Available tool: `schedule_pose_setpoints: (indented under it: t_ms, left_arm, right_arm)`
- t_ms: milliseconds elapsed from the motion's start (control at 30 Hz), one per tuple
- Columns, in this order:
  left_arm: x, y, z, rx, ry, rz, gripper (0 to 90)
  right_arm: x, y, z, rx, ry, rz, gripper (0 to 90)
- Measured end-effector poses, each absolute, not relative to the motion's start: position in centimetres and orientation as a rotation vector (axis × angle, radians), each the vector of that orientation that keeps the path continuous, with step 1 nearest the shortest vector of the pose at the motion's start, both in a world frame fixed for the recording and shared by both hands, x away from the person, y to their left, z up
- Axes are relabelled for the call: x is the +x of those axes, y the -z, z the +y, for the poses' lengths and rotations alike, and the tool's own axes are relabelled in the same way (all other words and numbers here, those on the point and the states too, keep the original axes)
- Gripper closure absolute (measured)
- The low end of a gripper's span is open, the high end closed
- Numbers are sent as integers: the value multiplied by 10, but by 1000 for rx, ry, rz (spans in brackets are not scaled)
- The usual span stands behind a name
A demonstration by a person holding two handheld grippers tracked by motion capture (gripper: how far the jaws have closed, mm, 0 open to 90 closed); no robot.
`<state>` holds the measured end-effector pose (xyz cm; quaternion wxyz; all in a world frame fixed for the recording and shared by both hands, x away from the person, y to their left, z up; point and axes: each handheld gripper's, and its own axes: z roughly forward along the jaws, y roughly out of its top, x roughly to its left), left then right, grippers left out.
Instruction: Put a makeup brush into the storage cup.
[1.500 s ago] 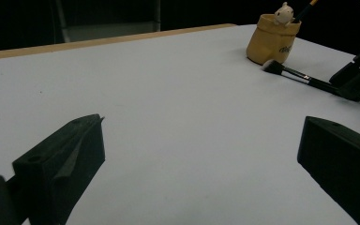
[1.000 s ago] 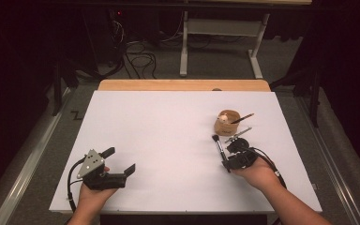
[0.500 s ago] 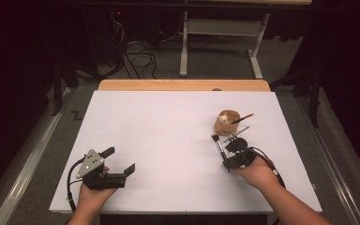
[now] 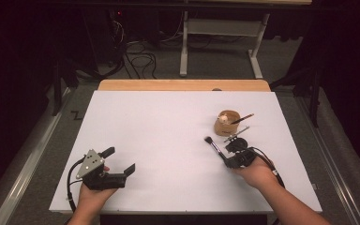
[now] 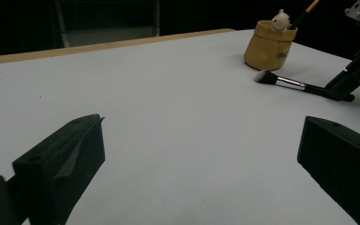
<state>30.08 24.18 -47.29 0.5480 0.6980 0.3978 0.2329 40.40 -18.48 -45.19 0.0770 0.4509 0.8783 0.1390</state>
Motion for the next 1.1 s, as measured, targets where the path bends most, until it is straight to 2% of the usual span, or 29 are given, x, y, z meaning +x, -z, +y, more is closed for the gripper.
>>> schedule_pose_setpoints:
  t_ms: [533,1100]
  left_arm:
    - [301,473,242,1653,-553,947,19]
    - [302,475,242,1660,-558,954,19]
  right_arm:
    - [395,447,-189,1277,-527,2589,809]
    - [384,450,-205,1243,-878,2431,809]
